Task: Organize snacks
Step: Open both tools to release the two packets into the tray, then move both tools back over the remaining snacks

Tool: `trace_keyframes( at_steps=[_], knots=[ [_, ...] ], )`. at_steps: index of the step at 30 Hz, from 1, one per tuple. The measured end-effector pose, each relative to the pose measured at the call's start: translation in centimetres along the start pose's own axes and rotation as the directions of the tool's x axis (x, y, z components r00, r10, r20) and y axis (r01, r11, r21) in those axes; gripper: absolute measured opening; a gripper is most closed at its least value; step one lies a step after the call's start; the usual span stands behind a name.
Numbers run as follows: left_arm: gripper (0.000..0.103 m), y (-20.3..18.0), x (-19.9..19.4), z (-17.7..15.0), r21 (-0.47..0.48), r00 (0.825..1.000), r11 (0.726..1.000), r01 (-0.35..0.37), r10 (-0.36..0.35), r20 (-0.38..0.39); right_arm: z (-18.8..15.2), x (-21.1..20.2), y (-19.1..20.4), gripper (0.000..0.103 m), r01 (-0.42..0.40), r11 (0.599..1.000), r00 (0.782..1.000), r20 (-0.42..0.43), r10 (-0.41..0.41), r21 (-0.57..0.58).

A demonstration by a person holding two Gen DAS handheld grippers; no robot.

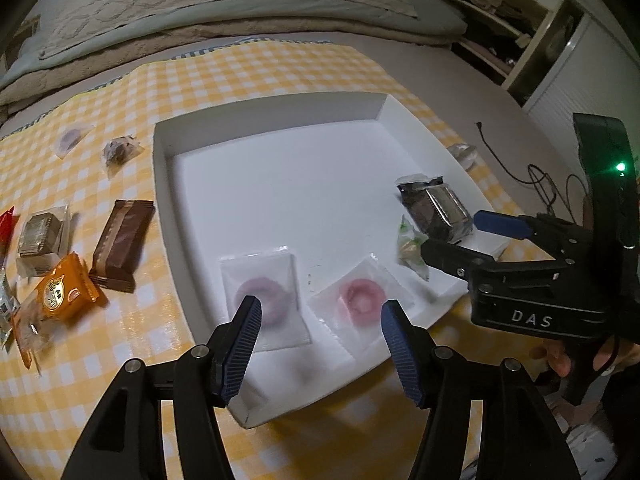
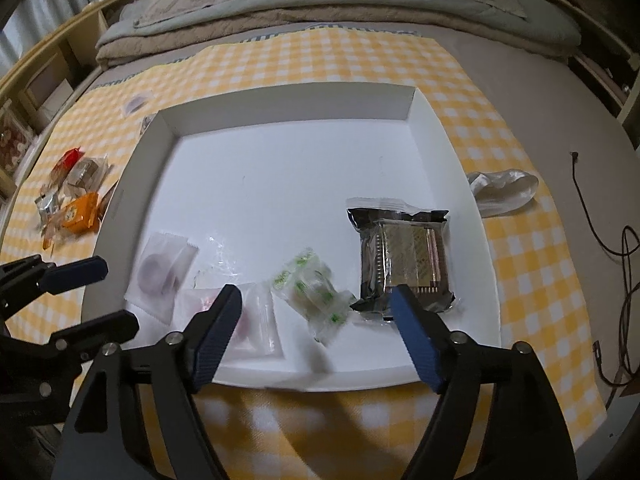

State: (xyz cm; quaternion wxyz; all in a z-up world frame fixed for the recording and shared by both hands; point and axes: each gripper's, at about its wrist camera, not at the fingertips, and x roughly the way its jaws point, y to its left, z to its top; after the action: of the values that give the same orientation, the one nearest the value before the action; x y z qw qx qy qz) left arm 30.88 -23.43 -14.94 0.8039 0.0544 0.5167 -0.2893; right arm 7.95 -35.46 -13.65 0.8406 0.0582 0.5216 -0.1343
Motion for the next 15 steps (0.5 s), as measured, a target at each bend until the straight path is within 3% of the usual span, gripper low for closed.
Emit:
trace_keyframes(
  at_steps=[3,7,8,15],
  knots=[
    [0.07,0.3,-0.5,-0.2,0.0,1.0,1.0,-0.011,0.011,0.009,0.0,-0.2,0.1,0.086,0.002,1.0,1.0,0.003,-0.002,-0.009],
    [0.1,0.6,-1.3,-0.6,0.003,0.999,0.999,-0.033,0.033,0.03,-0.1,-0.4,0.2,0.095,0.033,0.999,0.999,0.007,-0.033,-0.016],
    [0.103,0.7,-1.6,-0.8,0.002,0.999,0.999,-0.037,0.037,0.04,-0.1,-0.5,0.2,0.101,0.043,0.999,0.999,0.009,-0.043,-0.015],
    [0.103,1.7,-3.0,-1.8,0.001,0.995,0.997,-0.082,0.082,0.061,-0.2,-1.2,0.0,0.103,0.068,0.998,0.997,0.039,-0.068,0.011]
  ],
)
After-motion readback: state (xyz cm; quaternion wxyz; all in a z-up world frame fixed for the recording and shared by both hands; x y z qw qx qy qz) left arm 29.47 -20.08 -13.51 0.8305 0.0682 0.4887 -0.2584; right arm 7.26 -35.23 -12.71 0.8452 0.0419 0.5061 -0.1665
